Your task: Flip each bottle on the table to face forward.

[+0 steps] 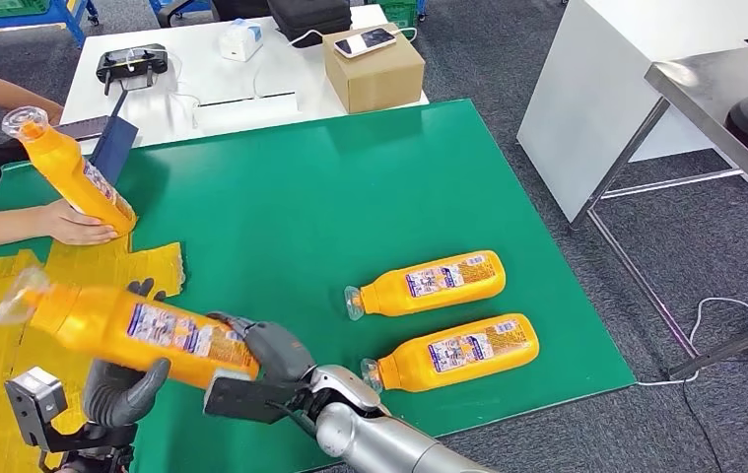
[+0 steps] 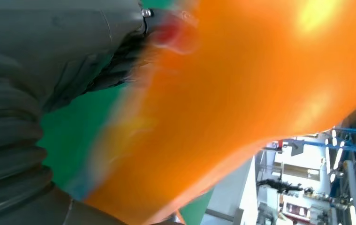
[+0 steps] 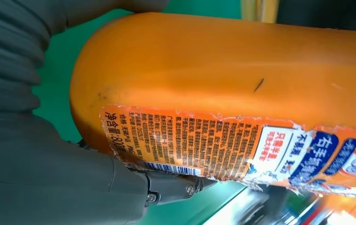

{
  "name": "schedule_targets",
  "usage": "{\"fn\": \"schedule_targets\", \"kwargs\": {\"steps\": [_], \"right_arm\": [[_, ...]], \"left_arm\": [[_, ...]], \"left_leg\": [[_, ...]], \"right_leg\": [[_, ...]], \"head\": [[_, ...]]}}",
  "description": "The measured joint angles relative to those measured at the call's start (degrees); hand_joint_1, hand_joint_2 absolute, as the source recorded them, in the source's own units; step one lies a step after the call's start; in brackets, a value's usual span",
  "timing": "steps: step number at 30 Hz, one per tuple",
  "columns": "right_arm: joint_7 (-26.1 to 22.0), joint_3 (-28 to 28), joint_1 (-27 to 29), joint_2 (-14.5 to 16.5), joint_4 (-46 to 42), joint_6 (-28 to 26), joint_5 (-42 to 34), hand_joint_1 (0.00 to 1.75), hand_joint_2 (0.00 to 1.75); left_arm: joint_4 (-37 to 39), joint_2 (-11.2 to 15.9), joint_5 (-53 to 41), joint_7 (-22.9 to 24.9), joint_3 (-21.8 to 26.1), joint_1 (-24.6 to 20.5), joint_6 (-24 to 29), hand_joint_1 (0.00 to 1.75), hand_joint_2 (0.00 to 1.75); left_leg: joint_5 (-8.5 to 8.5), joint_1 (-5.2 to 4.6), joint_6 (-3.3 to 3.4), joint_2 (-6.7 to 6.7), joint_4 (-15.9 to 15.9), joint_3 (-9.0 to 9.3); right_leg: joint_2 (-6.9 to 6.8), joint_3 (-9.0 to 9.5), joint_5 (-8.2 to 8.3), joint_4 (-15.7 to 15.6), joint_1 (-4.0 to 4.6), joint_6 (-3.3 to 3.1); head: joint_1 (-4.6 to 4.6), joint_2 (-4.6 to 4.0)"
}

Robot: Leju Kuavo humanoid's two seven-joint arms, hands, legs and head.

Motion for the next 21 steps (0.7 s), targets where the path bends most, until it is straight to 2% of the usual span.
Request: {"fn": "schedule_targets", "kwargs": {"steps": [4,10,14,21], "right_arm": [[0.87,4.65,-0.06,0.04,-1.55,0.33,0.93,1.75,1.75],[1.17,7.33,-0.53,-0.13,-1.91,0.49,1.64,1.75,1.75],[1.19,8.05,-0.76,-0.25,-1.92,0.52,1.71,1.75,1.75],[1.43,8.04,-0.82,-0.32,-1.92,0.22,1.54,1.75,1.75]], "left_arm": [[0.00,-0.10,-0.28,-0.48,0.50,1.02,0.27,0.00,1.75],[0.00,-0.36,-0.74,-0.79,1.91,2.30,0.43,0.02,1.75],[0.00,-0.54,-0.98,-0.94,2.50,2.73,0.44,1.75,1.75],[-0.63,-1.79,-5.00,-3.83,3.07,2.92,2.70,1.75,1.75]], "left_leg": [[0.00,0.00,0.00,0.00,0.00,0.00],[-0.01,0.00,0.00,0.00,0.00,0.00],[0.00,0.00,0.00,0.00,0.00,0.01],[0.00,0.00,0.00,0.00,0.00,0.00]], "right_leg": [[0.00,-0.01,-0.01,-0.01,0.00,0.00],[0.00,-0.01,-0.01,-0.02,-0.01,0.00],[0.00,-0.01,-0.01,-0.02,-0.01,0.00],[0.00,-0.02,-0.01,-0.02,-0.01,0.00]], "head": [[0.00,0.00],[0.01,0.00],[0.00,0.00],[0.00,0.00]]}}
